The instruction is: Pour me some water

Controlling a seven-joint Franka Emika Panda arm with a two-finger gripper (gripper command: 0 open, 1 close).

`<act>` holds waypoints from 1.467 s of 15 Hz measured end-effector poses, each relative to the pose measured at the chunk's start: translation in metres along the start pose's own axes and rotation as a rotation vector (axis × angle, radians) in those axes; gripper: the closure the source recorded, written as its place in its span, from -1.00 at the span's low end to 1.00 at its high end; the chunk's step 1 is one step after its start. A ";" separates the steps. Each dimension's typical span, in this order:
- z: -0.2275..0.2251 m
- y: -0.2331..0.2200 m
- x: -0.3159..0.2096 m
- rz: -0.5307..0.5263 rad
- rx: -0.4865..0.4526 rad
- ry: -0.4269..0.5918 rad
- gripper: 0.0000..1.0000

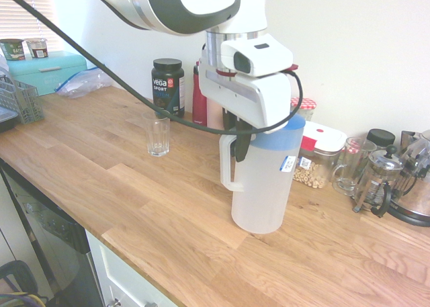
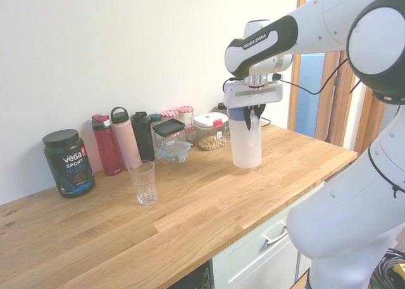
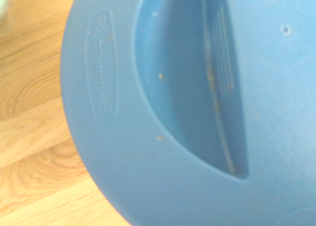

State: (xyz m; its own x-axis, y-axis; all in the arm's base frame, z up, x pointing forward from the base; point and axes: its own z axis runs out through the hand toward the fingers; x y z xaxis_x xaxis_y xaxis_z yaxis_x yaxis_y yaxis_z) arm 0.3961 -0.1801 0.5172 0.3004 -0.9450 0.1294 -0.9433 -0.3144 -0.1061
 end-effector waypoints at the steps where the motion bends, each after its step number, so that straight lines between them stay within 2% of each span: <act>1: 0.004 -0.001 0.002 0.004 0.000 -0.001 1.00; 8: 0.012 -0.006 0.008 0.026 0.042 0.022 1.00; 9: 0.012 -0.006 0.008 0.030 0.042 0.019 -1.00; 22: 0.009 -0.007 0.002 0.042 0.048 0.009 -1.00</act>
State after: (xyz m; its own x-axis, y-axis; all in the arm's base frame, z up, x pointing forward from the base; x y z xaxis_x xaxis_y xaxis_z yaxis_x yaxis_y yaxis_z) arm 0.4050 -0.1807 0.5093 0.2588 -0.9568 0.1327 -0.9473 -0.2783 -0.1589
